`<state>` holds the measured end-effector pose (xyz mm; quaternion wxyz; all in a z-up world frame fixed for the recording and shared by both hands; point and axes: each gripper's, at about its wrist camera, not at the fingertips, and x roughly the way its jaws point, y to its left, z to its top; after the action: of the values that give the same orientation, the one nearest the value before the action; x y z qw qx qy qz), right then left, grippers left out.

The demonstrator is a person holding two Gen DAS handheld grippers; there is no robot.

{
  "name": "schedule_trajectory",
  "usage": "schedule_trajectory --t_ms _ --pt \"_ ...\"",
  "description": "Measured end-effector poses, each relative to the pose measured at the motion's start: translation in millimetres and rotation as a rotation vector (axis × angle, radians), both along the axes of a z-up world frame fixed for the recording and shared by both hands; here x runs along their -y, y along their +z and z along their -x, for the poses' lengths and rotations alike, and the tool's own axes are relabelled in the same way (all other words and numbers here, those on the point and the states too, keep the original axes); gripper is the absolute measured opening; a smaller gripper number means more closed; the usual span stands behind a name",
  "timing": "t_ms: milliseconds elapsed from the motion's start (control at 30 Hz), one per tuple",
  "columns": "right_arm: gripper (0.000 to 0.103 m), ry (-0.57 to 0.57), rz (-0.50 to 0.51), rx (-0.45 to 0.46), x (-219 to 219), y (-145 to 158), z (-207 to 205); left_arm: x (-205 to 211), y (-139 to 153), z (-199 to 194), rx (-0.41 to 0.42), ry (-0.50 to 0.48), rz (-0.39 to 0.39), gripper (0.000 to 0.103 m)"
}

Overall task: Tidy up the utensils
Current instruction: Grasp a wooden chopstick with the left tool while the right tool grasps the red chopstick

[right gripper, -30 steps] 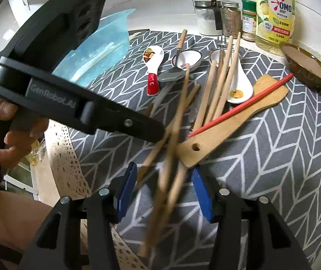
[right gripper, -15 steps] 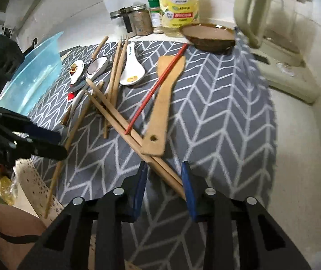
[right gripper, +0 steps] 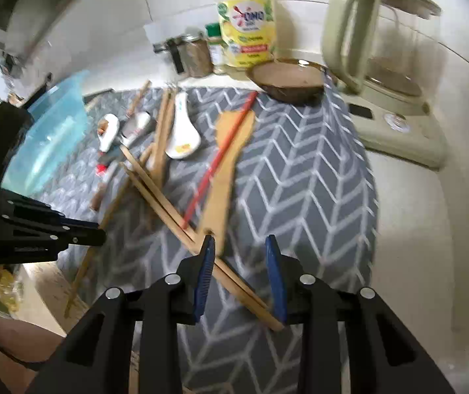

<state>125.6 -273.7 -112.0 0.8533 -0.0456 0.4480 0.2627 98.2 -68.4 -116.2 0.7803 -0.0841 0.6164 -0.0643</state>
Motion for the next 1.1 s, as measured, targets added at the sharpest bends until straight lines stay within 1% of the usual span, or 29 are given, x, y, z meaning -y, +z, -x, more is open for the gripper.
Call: schedule_trajectory --t_ms 100,167,200,267,333,367,433,567,633,667,700,733,767,833,867,900,967,1067,1100 --pt "0.031 0.088 -0.058 -0.002 -15 2 -7 -22 19 4 0.039 0.041 0.021 0.008" --pt "0.031 0.139 -0.07 0.024 -28 3 -9 -36 33 8 0.063 0.064 0.035 0.008" --pt "0.031 0.139 -0.055 0.044 -34 1 -14 -42 41 9 0.08 0.076 0.05 0.008" --pt "0.031 0.081 -0.061 0.043 -38 -3 -33 -50 53 14 0.098 0.097 0.045 0.007" --pt "0.031 0.003 -0.052 0.032 -39 -7 -55 -61 66 21 0.129 0.12 0.058 0.007" --pt "0.031 -0.023 -0.05 0.027 -41 -9 -66 -67 70 27 0.133 0.118 0.067 0.007" --pt "0.031 -0.039 -0.048 0.021 -48 -12 -81 -69 77 29 0.155 0.123 0.069 0.007" --pt "0.031 -0.061 -0.021 0.004 -67 -22 -108 -67 74 24 0.153 0.136 0.077 0.007" --pt "0.028 -0.064 -0.011 0.009 -72 -27 -117 -70 76 26 0.158 0.144 0.087 0.007" --pt "0.024 -0.066 0.0 0.025 -74 -27 -120 -71 78 27 0.162 0.145 0.09 0.007" --pt "0.016 -0.064 0.03 0.045 -79 -28 -124 -72 81 27 0.171 0.142 0.098 0.007" --pt "0.012 -0.063 0.053 0.057 -80 -28 -125 -73 84 28 0.179 0.141 0.101 0.007" --pt "0.009 -0.064 0.064 0.06 -81 -29 -127 -73 87 28 0.187 0.141 0.103 0.007" --pt "0.008 -0.075 0.079 0.059 -81 -29 -126 -76 94 27 0.207 0.139 0.118 0.008" --pt "0.008 -0.083 0.054 0.04 -78 -28 -124 -78 100 27 0.224 0.14 0.129 0.007" --pt "0.007 -0.091 0.003 0.016 -71 -26 -121 -79 104 28 0.234 0.138 0.136 0.008" --pt "0.007 -0.132 -0.139 -0.033 -53 -18 -109 -85 116 30 0.272 0.139 0.15 0.008" --pt "0.007 -0.17 -0.265 -0.066 -42 -2 -92 -95 126 32 0.3 0.152 0.161 0.008" --pt "0.007 -0.17 -0.287 -0.064 -43 4 -87 -101 130 32 0.311 0.159 0.163 0.008"
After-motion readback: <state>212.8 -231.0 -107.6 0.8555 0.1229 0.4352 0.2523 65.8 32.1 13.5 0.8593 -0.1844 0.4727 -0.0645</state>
